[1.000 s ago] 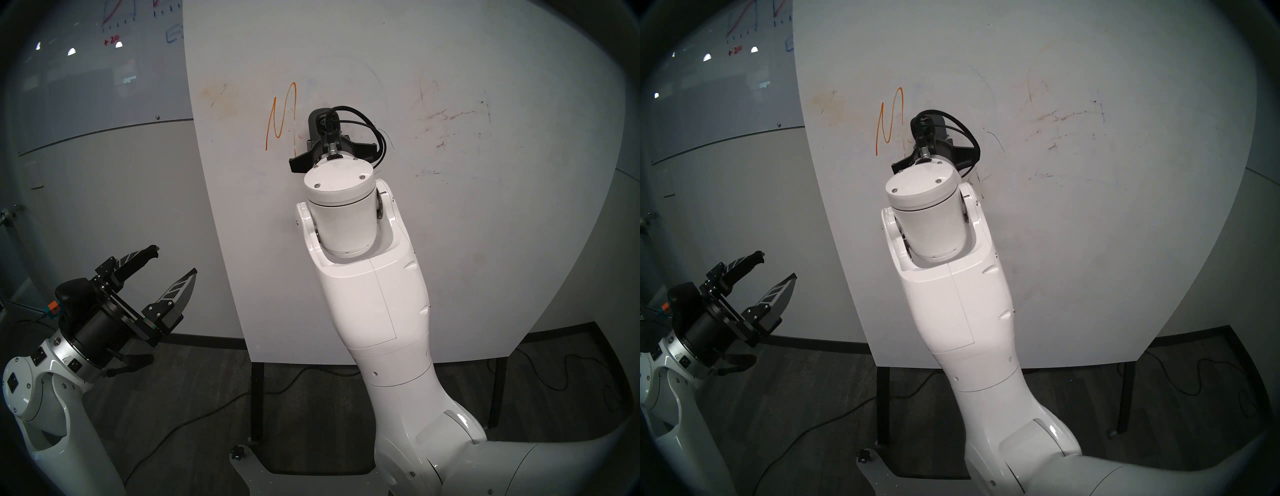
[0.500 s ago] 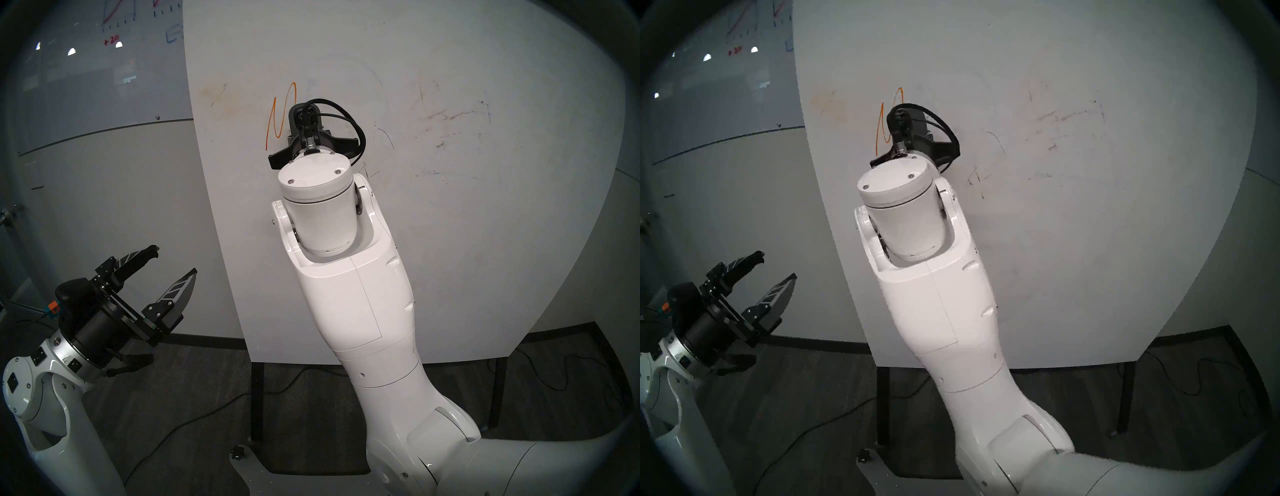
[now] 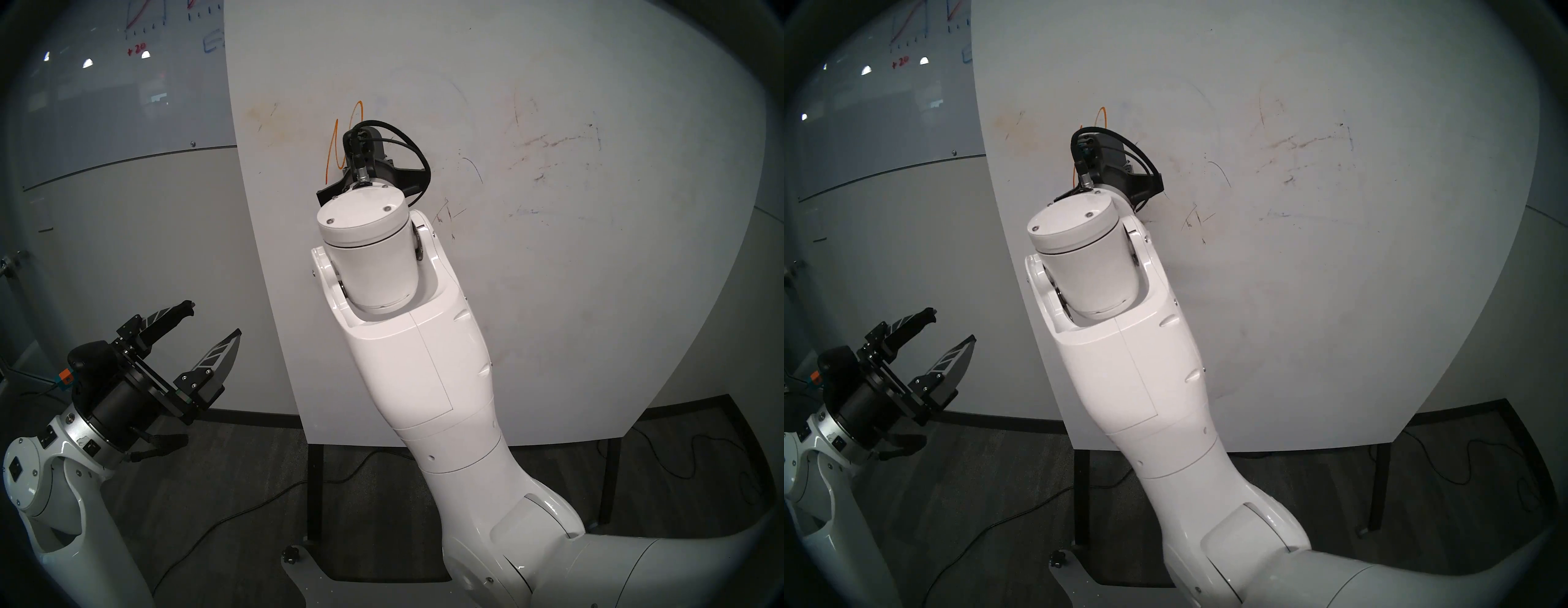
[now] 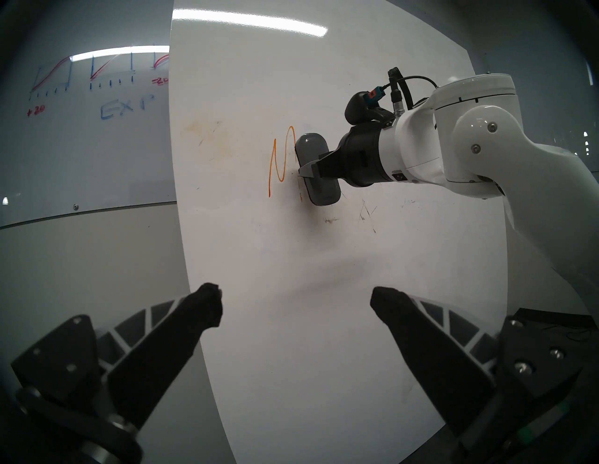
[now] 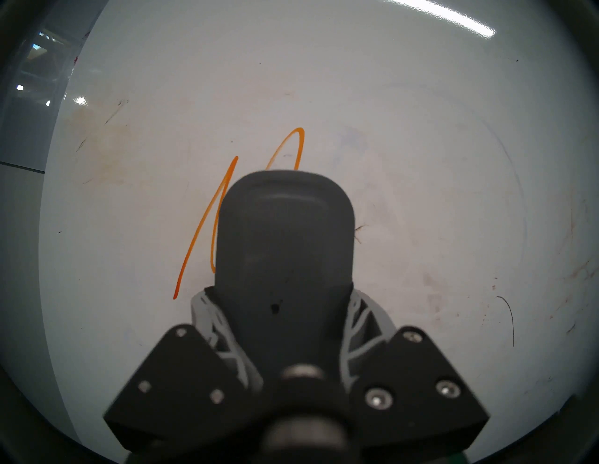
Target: Erase all marks on the whiteboard with the eraser
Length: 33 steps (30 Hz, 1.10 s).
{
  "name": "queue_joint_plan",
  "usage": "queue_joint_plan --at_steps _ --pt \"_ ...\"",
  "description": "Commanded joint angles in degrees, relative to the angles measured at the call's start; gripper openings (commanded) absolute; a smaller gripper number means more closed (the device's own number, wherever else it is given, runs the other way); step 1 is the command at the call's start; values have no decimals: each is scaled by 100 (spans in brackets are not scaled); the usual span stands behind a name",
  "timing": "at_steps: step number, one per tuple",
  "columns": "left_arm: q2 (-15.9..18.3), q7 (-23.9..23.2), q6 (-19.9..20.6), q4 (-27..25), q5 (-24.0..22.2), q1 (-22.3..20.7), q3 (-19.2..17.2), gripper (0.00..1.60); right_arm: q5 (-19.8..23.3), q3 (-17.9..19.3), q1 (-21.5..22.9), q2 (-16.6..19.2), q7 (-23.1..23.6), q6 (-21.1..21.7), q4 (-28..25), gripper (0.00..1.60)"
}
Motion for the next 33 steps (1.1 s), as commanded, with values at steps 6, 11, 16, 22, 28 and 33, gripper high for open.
queue_joint_plan --at_steps 6,11,16,22,28,33 --pt "11 13 14 -106 -49 4 14 160 -54 -190 401 -369 -281 -35 328 0" --pt "12 13 14 -106 -49 4 14 160 -65 -216 452 -418 -365 -44 435 0" --pt "11 13 15 -106 -51 4 15 160 -66 -237 501 -468 -466 -77 601 0" --pt "11 14 15 -106 -52 4 15 160 -122 -214 547 -482 -519 -131 781 0" --pt "12 14 15 -106 -51 5 15 160 -143 -121 748 -435 -495 -208 1017 0" --pt "11 13 15 -106 -50 4 14 160 -141 -64 857 -420 -458 -260 1127 0"
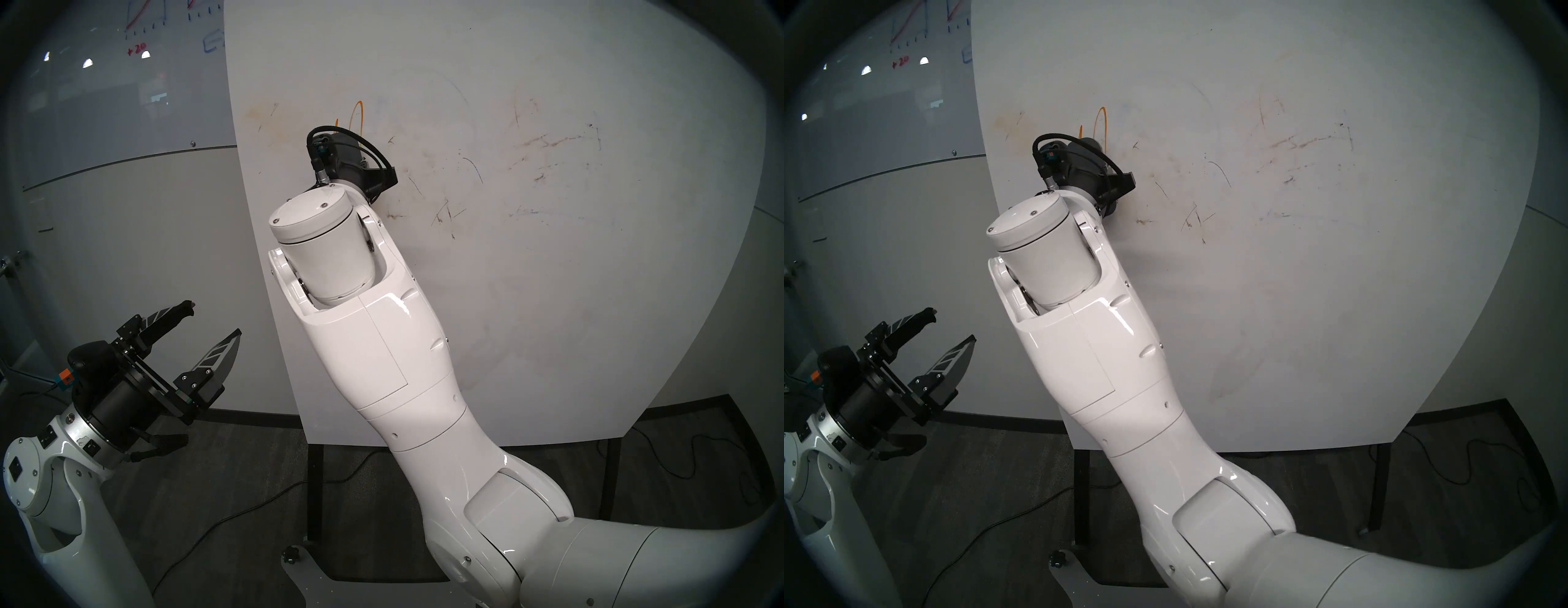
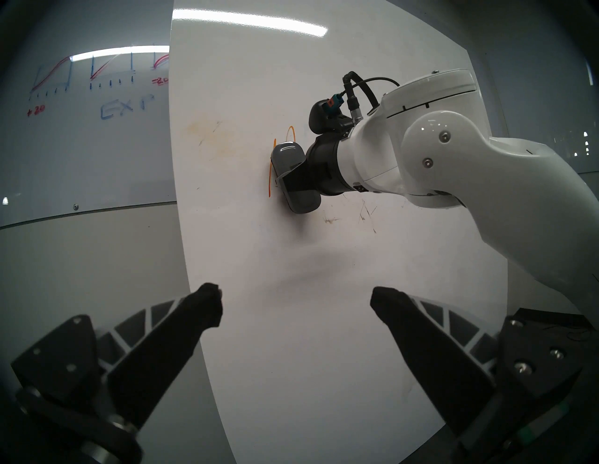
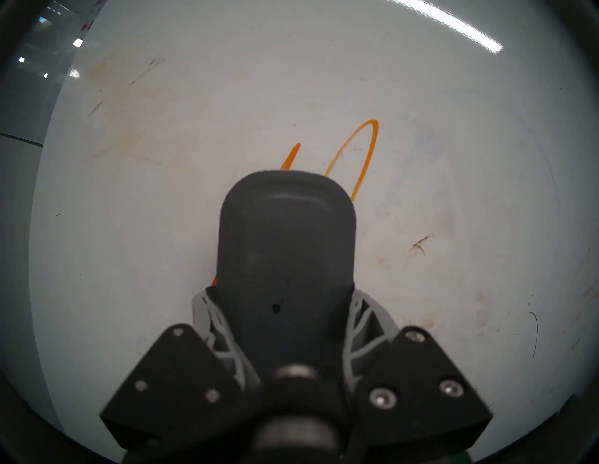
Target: Erase all marks on the whiteboard with the eraser
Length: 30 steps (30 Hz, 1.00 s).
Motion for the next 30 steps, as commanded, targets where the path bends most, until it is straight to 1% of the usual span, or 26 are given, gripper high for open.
queue_joint_plan --at_steps 1,18,30 --pt "12 13 14 -106 -50 5 14 160 -5 63 359 -72 42 -149 -6 0" --pt "10 12 14 -106 -48 3 14 160 -117 270 698 232 363 -161 -18 0" --pt "11 11 13 -106 -45 3 14 160 -207 527 1035 488 625 -155 30 0"
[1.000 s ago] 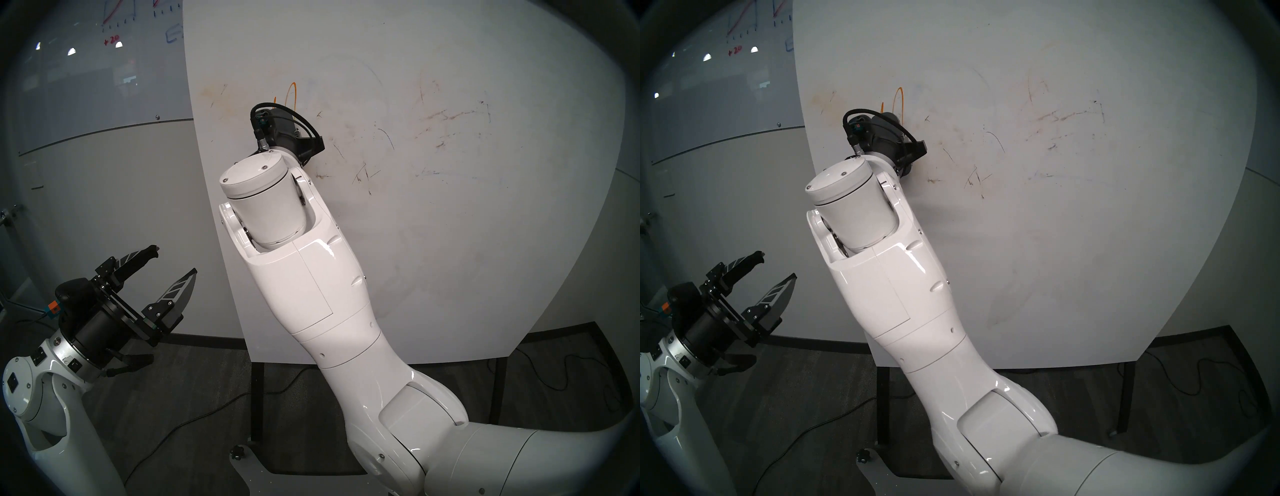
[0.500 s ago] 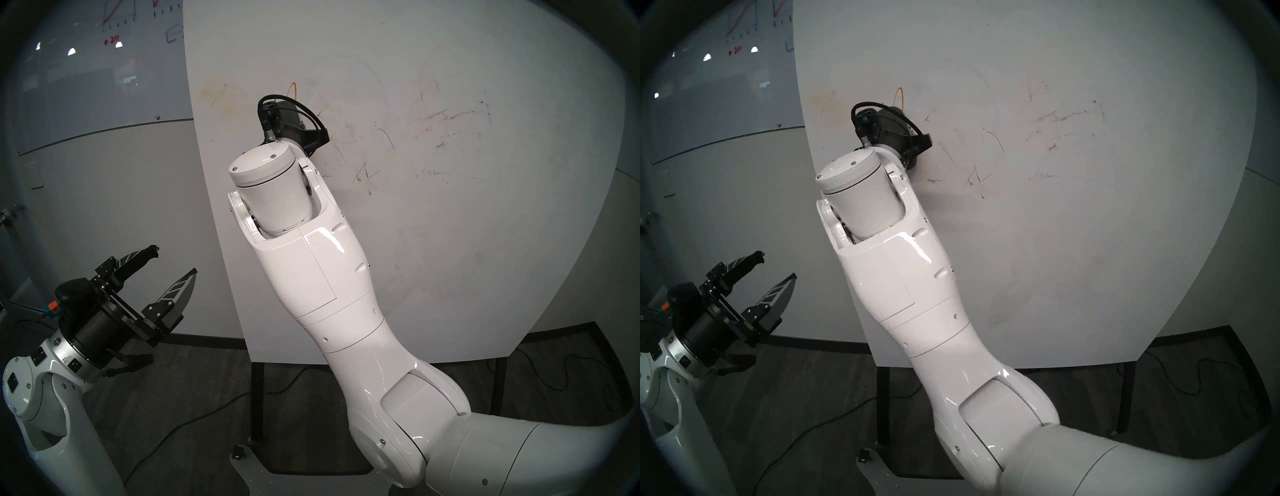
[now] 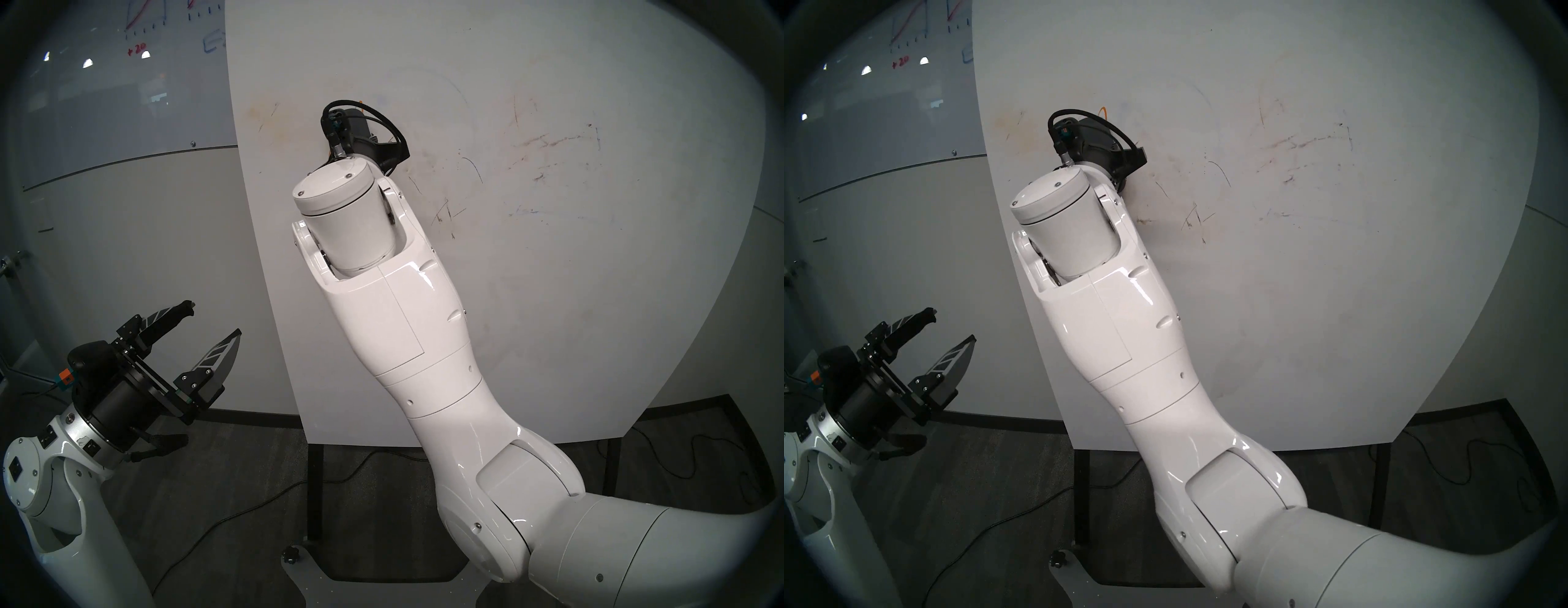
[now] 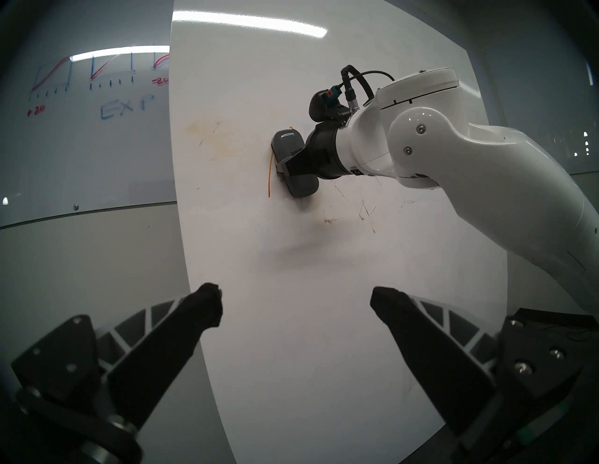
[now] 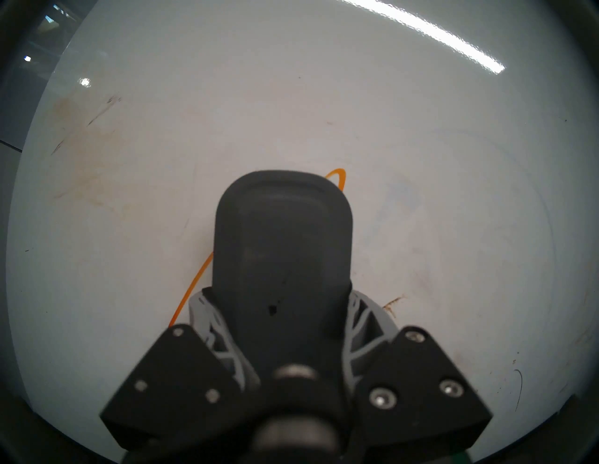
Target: Erase all marks on the whiteboard with the eraser
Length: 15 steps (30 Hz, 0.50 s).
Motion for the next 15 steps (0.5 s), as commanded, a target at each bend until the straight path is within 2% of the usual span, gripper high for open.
queue_joint_plan --at_steps 1,15 --pt "12 11 13 -106 -44 3 13 160 -90 293 515 229 48 -72 22 0" --pt "12 9 12 -106 -40 3 13 160 -155 566 892 445 318 -83 129 0"
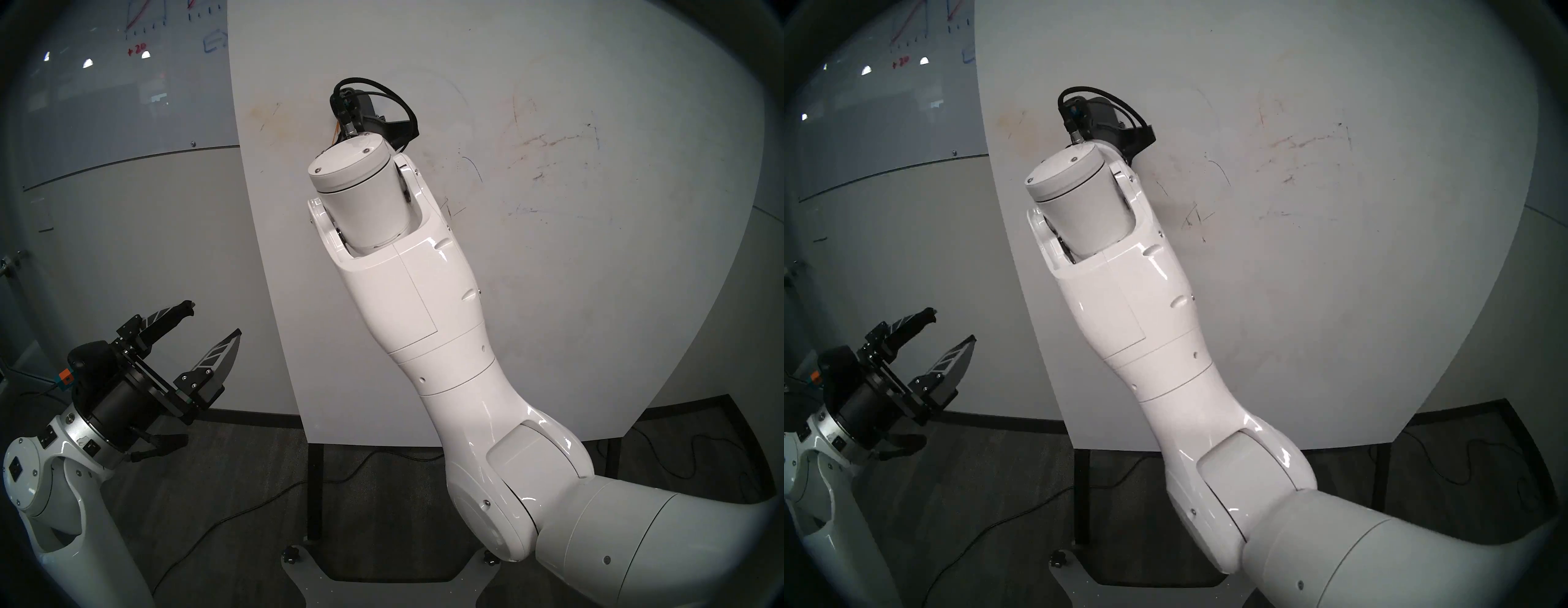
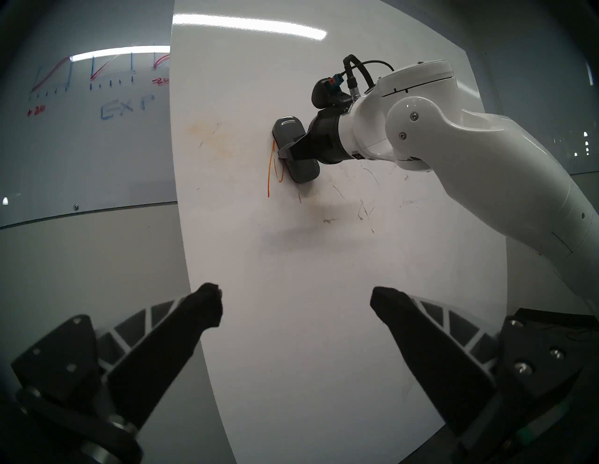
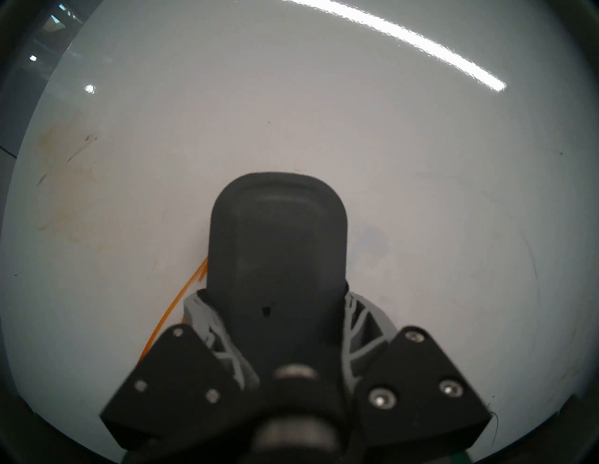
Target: Erase all marks on the whiteboard with the eraser
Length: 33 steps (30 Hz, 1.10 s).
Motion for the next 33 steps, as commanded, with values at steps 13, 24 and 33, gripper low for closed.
queue_joint_plan --at_steps 13,24,33 --pt "11 12 14 -106 -49 4 14 160 -92 306 434 336 118 -51 44 0" --pt "10 17 16 -106 -55 5 15 160 -90 -120 -6 198 153 -4 -97 0" --pt "10 16 16 -106 -54 5 15 160 -78 -254 -237 85 134 -19 -100 0"
